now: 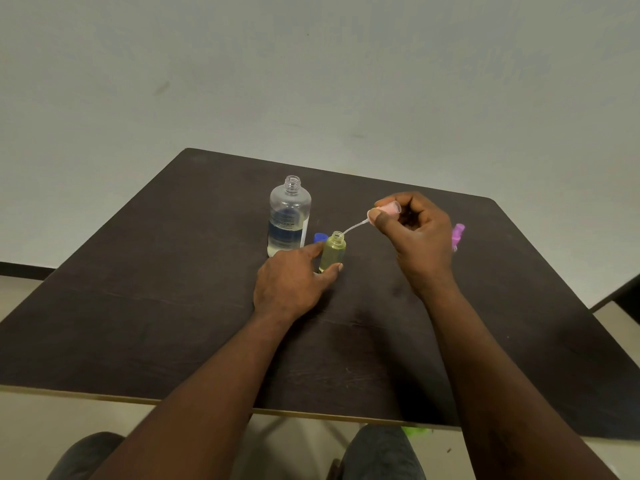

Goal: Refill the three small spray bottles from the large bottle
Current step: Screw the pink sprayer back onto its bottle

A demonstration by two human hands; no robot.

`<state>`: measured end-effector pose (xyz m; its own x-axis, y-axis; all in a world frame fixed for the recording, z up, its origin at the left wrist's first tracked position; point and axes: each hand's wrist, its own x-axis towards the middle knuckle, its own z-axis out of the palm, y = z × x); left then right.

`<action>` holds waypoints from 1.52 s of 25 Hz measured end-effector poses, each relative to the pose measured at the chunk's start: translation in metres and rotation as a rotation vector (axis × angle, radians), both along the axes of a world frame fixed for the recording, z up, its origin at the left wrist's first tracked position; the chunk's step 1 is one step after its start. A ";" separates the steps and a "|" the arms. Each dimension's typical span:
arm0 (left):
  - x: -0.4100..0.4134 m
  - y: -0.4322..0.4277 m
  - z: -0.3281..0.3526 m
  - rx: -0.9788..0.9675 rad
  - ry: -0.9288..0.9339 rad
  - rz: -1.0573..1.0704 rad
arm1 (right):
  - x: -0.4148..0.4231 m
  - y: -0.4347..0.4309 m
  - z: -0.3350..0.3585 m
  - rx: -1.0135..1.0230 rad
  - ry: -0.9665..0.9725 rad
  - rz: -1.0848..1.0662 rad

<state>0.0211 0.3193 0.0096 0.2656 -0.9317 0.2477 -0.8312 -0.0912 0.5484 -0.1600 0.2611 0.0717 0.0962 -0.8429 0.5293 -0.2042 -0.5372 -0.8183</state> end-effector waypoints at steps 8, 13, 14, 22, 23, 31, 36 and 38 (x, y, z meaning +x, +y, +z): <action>0.002 -0.002 -0.006 -0.009 -0.022 -0.010 | 0.028 0.004 -0.024 0.016 0.225 0.069; 0.002 -0.002 -0.005 -0.007 -0.030 -0.015 | 0.037 0.003 -0.036 -0.001 0.212 0.001; 0.002 -0.002 -0.005 -0.006 -0.031 -0.019 | 0.039 0.003 -0.037 0.015 0.191 -0.009; 0.000 0.000 -0.003 -0.007 -0.049 -0.007 | 0.054 0.005 -0.053 0.109 -0.014 -0.076; -0.001 0.000 -0.003 -0.003 -0.056 0.000 | 0.056 0.006 -0.055 0.122 -0.052 -0.067; 0.000 -0.001 -0.003 -0.020 -0.015 0.005 | 0.043 0.003 -0.070 0.162 -0.157 0.155; 0.000 -0.002 -0.003 -0.008 -0.021 0.012 | 0.045 -0.001 -0.069 0.208 -0.183 0.056; 0.000 -0.002 -0.003 0.000 -0.022 0.013 | 0.045 0.000 -0.069 0.232 -0.223 0.117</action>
<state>0.0209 0.3175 0.0071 0.2720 -0.9283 0.2536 -0.8418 -0.1019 0.5301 -0.1146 0.2608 0.0031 0.1033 -0.9333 0.3438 0.0455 -0.3409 -0.9390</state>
